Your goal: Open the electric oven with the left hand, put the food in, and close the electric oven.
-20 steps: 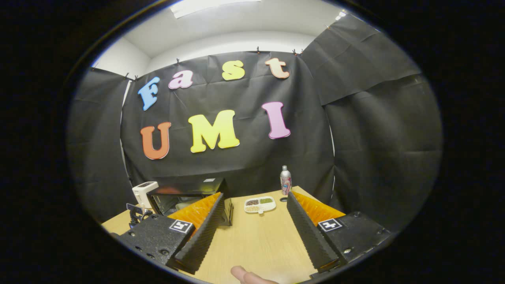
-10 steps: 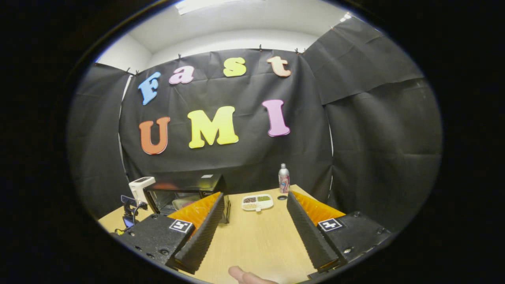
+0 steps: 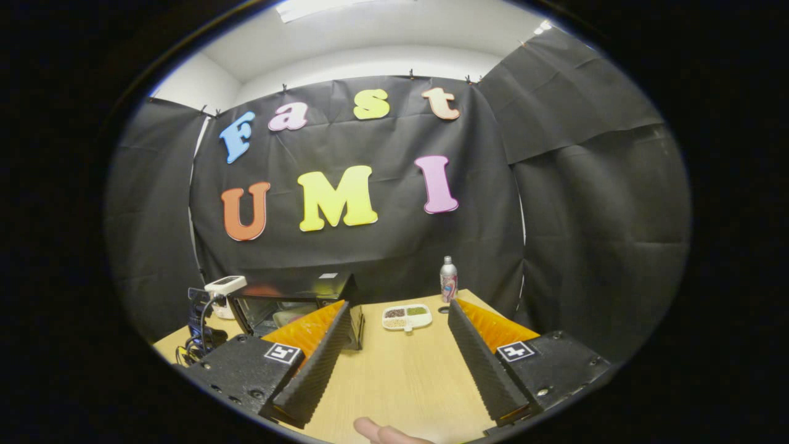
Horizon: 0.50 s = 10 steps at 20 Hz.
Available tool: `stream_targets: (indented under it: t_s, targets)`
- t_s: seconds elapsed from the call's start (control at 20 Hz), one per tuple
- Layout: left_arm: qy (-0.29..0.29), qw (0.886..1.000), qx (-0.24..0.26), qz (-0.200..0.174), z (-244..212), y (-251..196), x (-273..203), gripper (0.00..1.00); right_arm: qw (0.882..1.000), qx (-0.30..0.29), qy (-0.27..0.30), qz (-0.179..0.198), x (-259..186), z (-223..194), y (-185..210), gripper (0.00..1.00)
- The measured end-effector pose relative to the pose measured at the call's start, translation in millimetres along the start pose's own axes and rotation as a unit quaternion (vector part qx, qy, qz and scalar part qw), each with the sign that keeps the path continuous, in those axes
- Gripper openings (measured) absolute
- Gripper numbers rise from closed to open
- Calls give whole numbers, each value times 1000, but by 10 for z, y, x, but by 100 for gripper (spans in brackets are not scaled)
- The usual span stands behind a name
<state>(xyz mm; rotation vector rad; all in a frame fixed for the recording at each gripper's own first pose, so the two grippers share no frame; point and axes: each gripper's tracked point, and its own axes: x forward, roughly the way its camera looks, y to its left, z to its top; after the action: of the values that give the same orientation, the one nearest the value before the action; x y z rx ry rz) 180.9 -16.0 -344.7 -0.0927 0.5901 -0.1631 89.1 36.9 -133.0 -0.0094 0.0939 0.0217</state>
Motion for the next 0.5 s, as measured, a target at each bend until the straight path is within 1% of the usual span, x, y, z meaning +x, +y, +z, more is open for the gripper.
stream_targets:
  t_s: [0.05,0.15,0.35,0.4,0.5]
  targets:
    - [-6,1000,6,7,81,51,27,95,1000,-2,1,-1,8,9,-6,96]
    - [-19,1000,9,4,250,74,109,95,1000,-6,1,-4,-10,12,-25,96]
    - [-37,999,-12,2,625,161,271,96,1000,-10,-1,-8,-36,41,-62,96]
    - [-52,999,-16,-2,764,170,316,96,1000,-9,-2,-9,-30,64,-54,96]
    - [-74,997,-21,5,950,265,382,97,1000,-11,-4,-10,-48,76,-62,96]
